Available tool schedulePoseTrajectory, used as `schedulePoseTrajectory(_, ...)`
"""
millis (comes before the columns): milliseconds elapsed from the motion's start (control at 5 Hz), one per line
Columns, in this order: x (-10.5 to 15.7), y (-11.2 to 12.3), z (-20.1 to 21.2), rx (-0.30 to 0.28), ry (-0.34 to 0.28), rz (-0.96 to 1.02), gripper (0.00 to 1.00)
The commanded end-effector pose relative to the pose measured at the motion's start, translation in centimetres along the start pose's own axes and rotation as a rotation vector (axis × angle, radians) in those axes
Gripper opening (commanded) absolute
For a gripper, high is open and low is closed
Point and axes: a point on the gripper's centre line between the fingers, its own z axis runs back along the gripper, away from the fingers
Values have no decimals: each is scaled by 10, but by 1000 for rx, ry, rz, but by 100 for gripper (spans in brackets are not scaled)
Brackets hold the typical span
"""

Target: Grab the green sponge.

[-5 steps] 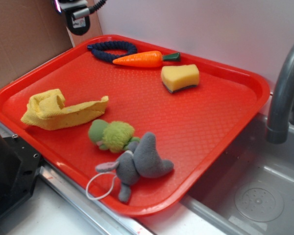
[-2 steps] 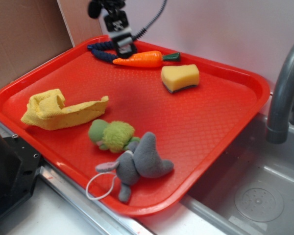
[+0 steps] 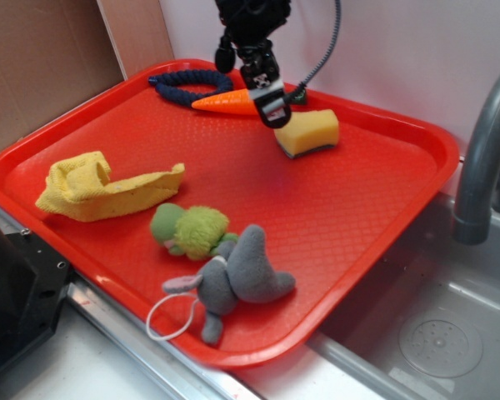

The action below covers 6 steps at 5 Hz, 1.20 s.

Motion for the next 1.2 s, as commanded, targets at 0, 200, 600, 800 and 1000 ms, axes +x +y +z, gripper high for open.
schedulePoseTrajectory(0, 49, -6, -33, -97, -7, -42, 100)
schedulePoseTrajectory(200, 51, -13, -60, -95, 128, -13, 33)
schedulePoseTrajectory(600, 38, -14, -38, -98, 114, 13, 0)
schedulePoseTrajectory(800, 13, -24, 20, 7, -22, 11, 0)
schedulePoseTrajectory(1000, -5, -30, 70, 49, -79, 43, 0)
